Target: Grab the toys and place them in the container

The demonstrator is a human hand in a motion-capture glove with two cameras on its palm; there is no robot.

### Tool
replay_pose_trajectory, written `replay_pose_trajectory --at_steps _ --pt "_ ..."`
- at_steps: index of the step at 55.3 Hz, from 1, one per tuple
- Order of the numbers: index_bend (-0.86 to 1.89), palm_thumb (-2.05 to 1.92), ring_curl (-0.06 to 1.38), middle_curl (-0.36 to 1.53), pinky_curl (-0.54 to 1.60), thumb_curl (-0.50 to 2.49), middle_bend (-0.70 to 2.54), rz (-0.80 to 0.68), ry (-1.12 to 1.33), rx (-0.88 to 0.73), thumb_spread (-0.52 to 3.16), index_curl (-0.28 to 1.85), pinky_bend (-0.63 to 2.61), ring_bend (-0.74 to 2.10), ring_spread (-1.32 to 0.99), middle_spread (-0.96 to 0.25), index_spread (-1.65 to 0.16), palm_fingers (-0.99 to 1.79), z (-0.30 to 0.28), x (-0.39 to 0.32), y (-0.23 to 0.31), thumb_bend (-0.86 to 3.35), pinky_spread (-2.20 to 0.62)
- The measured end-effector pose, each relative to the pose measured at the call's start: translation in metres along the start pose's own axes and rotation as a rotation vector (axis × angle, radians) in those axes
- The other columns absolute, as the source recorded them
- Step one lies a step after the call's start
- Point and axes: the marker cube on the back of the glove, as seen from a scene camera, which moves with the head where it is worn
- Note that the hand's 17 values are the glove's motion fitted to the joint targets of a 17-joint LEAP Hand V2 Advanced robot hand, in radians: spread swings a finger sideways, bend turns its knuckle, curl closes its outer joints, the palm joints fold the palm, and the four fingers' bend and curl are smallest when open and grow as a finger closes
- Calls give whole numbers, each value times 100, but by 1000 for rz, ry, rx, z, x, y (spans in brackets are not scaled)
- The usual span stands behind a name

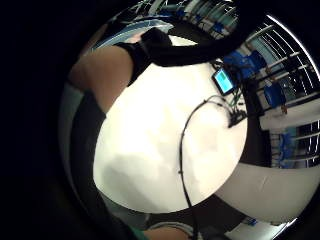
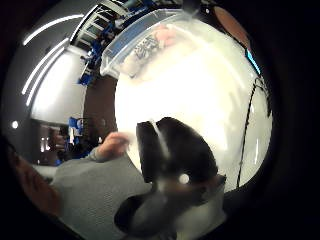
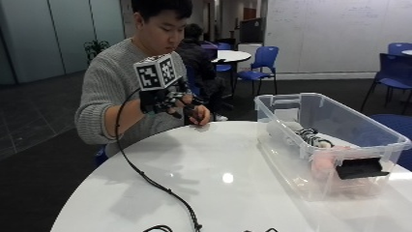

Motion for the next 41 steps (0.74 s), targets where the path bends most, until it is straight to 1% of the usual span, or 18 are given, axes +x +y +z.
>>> replay_pose_trajectory --at_steps 9,13,16,24,41 --pt "20 -6 40 35 29 18 17 5 3 63 132 49 98 23 -11 -16 -40 0 25 -35 90 -4 3" --pt "21 -5 40 34 29 18 18 34 -24 69 133 49 96 22 -10 -16 -40 0 40 -43 117 -3 3" --pt "21 -4 39 35 29 18 18 57 -58 41 134 49 94 22 -10 -16 -40 0 53 -45 130 -3 4" --pt "21 -4 39 35 28 18 18 80 -85 -74 136 49 90 20 -10 -16 -40 1 74 -42 139 -3 4" --pt "22 -4 37 35 29 17 17 86 -61 -65 138 50 88 19 -8 -16 -40 0 82 -36 129 -3 5"
